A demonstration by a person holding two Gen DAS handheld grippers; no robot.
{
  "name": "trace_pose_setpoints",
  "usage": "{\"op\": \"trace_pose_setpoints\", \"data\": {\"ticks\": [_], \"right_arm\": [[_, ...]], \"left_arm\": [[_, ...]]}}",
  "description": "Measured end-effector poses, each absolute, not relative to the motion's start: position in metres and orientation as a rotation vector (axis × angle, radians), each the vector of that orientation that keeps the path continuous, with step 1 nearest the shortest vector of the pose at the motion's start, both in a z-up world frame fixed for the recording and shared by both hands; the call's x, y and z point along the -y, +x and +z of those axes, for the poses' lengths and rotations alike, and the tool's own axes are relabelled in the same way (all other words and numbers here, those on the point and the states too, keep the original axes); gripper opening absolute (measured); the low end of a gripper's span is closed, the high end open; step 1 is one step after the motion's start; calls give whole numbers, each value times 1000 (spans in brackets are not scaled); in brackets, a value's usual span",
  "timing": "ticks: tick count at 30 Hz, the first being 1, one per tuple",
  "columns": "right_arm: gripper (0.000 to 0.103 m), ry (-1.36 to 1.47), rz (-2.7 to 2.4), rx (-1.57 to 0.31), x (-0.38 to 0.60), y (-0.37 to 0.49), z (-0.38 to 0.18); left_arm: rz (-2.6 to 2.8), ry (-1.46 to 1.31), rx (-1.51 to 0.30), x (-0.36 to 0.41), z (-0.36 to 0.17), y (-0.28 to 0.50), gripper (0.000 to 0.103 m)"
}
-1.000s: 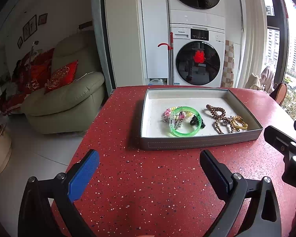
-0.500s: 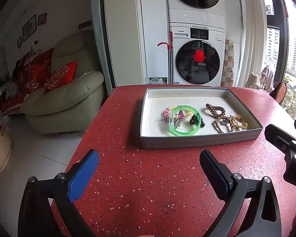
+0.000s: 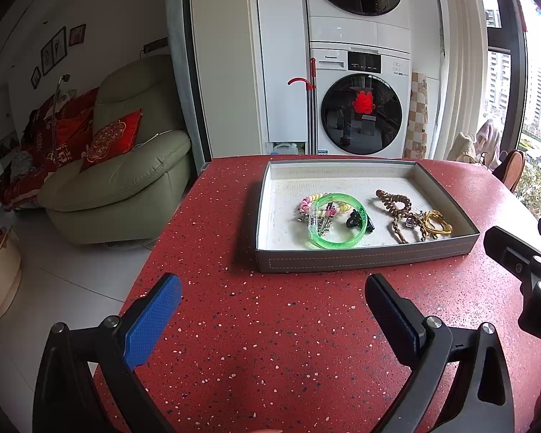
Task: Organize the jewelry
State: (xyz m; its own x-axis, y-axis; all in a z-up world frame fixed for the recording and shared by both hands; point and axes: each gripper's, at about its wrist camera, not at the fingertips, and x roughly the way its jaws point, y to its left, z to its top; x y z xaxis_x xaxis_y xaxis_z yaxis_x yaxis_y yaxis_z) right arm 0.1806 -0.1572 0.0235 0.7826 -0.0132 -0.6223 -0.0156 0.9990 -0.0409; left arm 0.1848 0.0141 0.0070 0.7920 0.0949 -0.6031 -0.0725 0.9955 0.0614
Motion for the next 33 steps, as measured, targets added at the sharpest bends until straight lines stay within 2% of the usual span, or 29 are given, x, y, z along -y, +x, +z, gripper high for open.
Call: {"op": "trace_pose_setpoints", "data": {"ticks": [33], "right_arm": [[103,-44,2,-670,157,181,28]], "left_arm": [[99,40,-667,-16,5,183,103]]}}
